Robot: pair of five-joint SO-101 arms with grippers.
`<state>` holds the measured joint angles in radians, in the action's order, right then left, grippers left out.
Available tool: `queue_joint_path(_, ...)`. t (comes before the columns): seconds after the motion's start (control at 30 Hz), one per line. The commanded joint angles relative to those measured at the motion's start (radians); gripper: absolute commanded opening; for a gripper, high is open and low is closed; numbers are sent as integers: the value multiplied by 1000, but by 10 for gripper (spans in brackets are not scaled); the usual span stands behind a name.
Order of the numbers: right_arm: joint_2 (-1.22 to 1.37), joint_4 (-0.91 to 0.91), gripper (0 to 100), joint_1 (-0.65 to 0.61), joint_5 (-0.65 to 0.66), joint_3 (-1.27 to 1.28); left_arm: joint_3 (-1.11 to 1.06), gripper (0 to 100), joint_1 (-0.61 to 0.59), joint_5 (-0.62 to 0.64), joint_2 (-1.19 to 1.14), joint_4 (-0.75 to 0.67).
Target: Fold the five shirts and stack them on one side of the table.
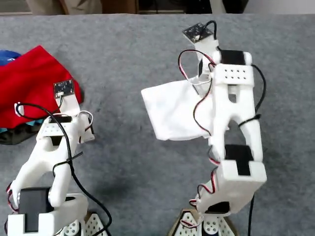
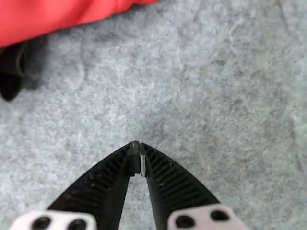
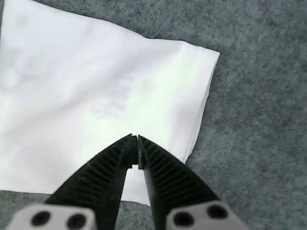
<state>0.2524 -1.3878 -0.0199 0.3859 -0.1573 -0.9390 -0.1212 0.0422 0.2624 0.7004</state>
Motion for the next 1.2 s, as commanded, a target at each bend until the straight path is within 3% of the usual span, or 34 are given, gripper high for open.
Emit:
queue_joint_path(0.0,54,-5,2,31,-15,-24,-2,19,-8,-8,38,-12)
queue_joint_path(0.2,139,-21,1,142,11,76,8,19,2,-12,39,-8)
queue_joint_path(0.3,148,87,1,162,12,168,51,19,38,-8,31,-6)
queue_joint_path(0.43,147,319,1,173,-26,292,204,19,178,25,48,69)
queue_joint_path(0.63,79,295,1,166,-58,306,617,19,428,72,-41,265)
queue_joint_path(0.73,-19,273,1,168,-83,308,798,19,489,68,-165,284)
queue_joint_path(0.97,-289,261,2,171,-101,335,1162,19,502,37,-601,315)
queue_joint_path(1.17,-321,287,2,171,-100,424,1524,19,480,38,-998,396)
